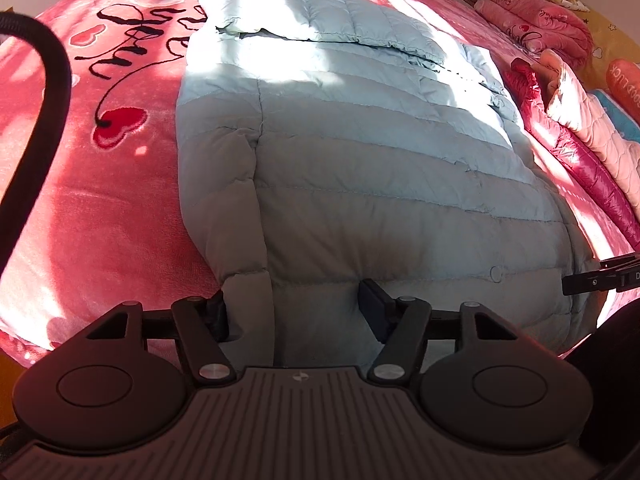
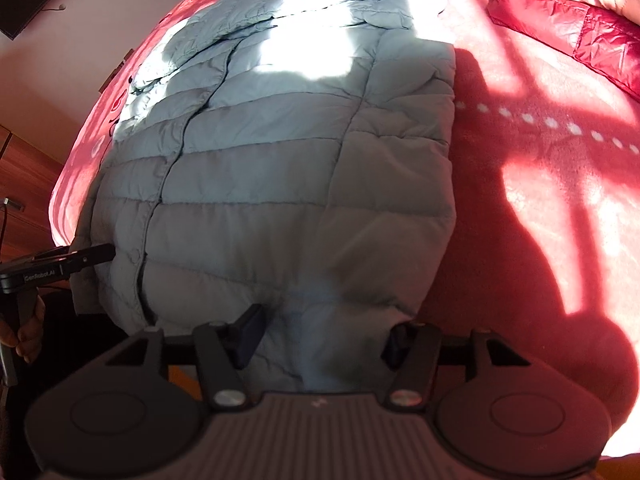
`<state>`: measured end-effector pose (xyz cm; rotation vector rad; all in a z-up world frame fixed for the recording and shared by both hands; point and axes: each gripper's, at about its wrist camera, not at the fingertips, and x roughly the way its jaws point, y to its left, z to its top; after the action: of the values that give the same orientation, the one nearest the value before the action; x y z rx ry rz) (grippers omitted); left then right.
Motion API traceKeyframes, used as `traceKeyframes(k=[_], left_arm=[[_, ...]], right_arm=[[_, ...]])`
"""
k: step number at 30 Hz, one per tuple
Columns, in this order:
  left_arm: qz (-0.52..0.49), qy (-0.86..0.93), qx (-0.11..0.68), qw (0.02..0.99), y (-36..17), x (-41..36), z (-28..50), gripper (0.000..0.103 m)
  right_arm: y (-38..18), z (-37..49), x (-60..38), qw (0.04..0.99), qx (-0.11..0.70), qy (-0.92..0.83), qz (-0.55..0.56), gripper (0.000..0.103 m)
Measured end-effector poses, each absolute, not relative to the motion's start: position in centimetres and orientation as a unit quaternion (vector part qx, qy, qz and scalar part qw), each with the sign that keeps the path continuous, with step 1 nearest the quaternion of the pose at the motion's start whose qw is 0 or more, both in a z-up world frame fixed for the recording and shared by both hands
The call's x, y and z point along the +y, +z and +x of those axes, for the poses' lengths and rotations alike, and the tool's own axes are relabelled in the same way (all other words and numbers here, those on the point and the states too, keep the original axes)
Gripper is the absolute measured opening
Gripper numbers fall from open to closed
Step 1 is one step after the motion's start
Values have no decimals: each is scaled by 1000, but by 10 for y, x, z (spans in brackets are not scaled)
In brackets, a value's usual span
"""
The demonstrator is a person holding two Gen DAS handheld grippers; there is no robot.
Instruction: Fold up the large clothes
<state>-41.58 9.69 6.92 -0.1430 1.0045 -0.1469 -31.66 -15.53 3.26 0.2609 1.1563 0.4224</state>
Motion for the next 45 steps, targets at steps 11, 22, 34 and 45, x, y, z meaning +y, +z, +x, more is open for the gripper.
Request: traceKeyframes(k=[11,22,34,45], left_arm=[[-106,-84,461,877,84,103,-420,11],[-185,-136,414,881,119,122,-443,7],[-277,-195,379,862,158,133,-478,6],[-372,-118,327,861,173,159,-410,7]], right_arm=[[43,-324,-155,829,510,197,116,14],[71,-349,-163,830,430,255,248,7],[77,-381,-199,720,347,344,492,6],[72,-315,-240,681,303,239,621,8]])
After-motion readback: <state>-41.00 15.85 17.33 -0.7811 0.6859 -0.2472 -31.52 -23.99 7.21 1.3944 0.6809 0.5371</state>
